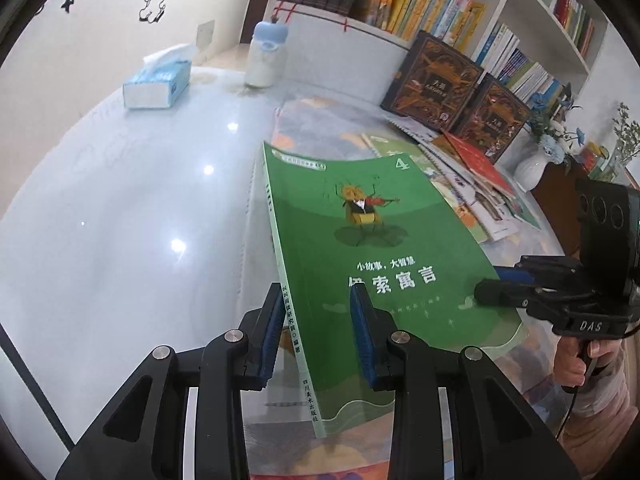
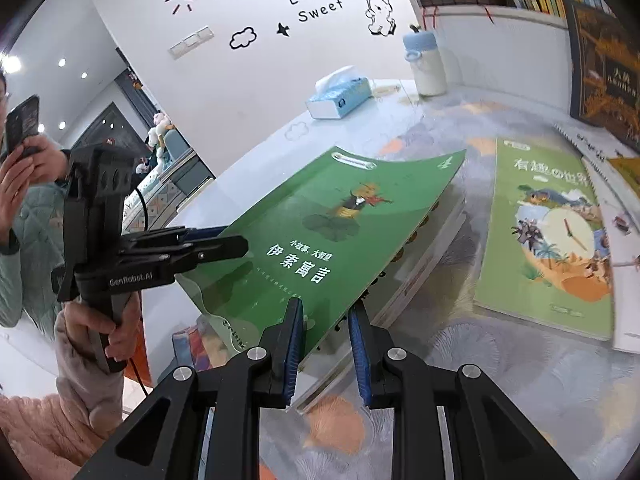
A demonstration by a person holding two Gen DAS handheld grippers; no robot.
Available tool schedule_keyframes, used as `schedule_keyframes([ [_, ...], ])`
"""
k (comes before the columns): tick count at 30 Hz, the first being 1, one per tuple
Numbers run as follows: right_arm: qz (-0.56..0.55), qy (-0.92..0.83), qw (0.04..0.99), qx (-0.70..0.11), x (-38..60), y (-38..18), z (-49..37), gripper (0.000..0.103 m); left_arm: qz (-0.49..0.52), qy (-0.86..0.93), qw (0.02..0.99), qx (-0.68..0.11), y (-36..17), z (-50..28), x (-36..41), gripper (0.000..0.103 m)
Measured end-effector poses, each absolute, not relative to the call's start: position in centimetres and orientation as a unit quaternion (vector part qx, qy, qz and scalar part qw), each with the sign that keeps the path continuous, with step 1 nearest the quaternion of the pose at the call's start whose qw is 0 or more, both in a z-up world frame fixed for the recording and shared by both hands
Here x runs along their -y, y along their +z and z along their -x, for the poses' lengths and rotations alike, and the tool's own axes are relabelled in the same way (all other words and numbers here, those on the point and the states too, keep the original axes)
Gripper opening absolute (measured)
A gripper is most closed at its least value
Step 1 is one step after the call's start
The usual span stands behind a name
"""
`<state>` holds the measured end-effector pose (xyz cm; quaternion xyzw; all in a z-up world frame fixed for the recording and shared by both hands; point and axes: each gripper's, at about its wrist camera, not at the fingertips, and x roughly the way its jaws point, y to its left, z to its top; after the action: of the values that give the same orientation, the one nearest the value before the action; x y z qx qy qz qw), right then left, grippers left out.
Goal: Organize books
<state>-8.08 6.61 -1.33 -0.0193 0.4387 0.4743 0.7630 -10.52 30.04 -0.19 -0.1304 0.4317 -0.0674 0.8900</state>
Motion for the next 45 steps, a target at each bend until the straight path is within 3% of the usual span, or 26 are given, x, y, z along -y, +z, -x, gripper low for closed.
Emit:
schedule_keyframes([
  [21, -0.002, 0.475, 0.732, -0.488, -7.0, -4.0, 8.2, 0.025, 0.075, -0.016, 0.886, -0.457, -0.7, 10.5, -30.6, 0.037],
  [34, -0.032, 0.439, 0.746, -0.501, -4.3, -4.0, 8.2, 0.049, 0.083, 0.000, 0.892, -0.445, 0.4, 11.3, -30.1, 0.042],
  [39, -0.025, 0.408, 0.757, -0.510, -2.0, -4.0, 8.1, 0.050, 0.073, -0.003, 0.897, -0.436, 1.5, 11.6, -29.2, 0.049],
  [45, -0.048, 0.384, 0.772, -0.505, 2.5, -3.8, 8.1, 0.051, 0.063, -0.016, 0.902, -0.426, 2.6, 11.5, -27.2, 0.049],
])
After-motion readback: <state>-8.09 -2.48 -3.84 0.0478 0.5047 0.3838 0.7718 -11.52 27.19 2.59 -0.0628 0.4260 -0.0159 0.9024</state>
